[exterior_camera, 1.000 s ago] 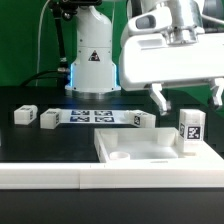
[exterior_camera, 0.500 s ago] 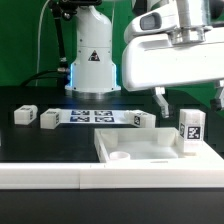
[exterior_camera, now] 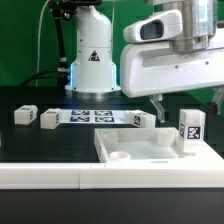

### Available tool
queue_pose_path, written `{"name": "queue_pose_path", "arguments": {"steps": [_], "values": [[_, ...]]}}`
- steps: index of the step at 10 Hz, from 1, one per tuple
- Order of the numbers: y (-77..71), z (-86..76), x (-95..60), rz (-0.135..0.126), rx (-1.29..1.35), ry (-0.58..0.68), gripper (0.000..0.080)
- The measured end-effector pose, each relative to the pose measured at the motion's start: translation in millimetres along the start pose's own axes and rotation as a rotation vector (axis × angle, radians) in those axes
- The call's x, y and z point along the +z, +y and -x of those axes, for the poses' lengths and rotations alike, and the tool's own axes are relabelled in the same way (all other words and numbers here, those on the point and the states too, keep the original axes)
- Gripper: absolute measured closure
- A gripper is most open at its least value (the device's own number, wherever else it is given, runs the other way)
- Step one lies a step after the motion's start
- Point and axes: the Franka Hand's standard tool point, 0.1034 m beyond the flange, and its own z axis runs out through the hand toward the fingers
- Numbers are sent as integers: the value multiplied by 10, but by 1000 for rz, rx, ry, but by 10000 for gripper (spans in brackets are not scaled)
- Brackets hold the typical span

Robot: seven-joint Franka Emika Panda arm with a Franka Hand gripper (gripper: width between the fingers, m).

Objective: Assemble one leg

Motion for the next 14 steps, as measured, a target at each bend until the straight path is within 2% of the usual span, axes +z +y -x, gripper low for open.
{"name": "queue_pose_path", "arguments": {"steps": [3, 4, 5, 6, 10, 14], "values": [[2, 9, 10, 0, 0, 0, 180], [2, 9, 10, 0, 0, 0, 358], [2, 8, 10, 0, 0, 0, 358], [3, 8, 9, 0, 0, 0, 514], [4, 7, 9, -1, 36, 0, 511], [5, -1, 16, -4, 467, 33, 511]]}}
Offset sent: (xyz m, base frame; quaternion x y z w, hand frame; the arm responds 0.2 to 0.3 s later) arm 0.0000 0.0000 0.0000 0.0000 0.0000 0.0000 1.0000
